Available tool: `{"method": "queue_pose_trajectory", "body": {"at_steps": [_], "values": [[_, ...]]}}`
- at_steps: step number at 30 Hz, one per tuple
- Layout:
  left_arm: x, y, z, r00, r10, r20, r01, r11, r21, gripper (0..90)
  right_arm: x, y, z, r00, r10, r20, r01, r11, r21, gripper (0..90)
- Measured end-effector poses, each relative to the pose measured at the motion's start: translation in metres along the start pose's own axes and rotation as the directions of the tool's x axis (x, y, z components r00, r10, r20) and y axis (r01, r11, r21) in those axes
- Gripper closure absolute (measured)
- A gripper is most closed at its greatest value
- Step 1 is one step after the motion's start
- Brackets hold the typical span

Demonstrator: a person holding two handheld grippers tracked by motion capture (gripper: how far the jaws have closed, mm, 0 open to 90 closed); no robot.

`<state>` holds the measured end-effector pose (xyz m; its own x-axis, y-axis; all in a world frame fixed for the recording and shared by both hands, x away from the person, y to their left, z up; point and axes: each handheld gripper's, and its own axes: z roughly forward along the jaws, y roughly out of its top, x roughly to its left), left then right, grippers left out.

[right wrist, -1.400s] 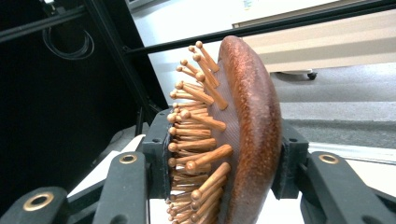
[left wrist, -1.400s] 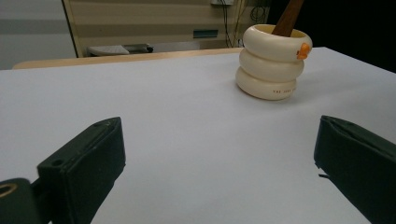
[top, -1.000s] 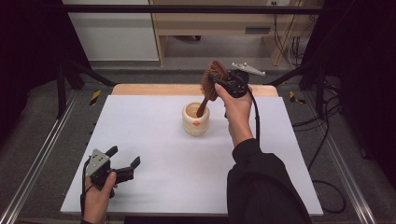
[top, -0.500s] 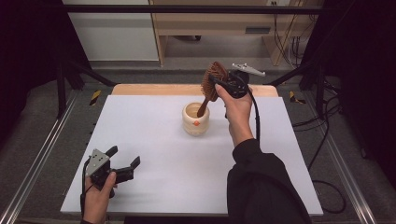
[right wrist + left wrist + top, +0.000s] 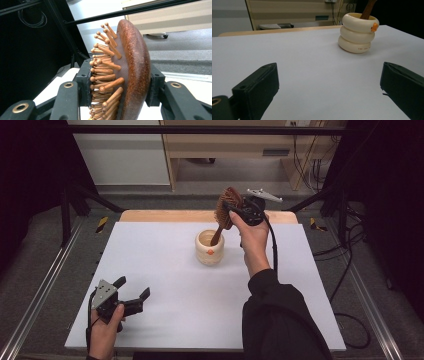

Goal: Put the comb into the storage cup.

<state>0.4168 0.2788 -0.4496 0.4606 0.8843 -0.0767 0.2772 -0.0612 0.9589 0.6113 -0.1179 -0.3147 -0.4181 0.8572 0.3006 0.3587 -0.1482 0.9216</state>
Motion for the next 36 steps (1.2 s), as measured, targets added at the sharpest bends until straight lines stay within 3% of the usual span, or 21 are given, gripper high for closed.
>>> {"method": "queue_pose_trajectory", "body": {"at_steps": [36], "values": [[0.000, 0.000, 0.000, 1.0000, 0.000, 0.002, 0.000, 1.0000, 0.004, 2.1, 0.006, -0.020, 0.015, 0.9994, 0.023, -0.024, -0.023, 0.999, 0.031, 51.5]]}}
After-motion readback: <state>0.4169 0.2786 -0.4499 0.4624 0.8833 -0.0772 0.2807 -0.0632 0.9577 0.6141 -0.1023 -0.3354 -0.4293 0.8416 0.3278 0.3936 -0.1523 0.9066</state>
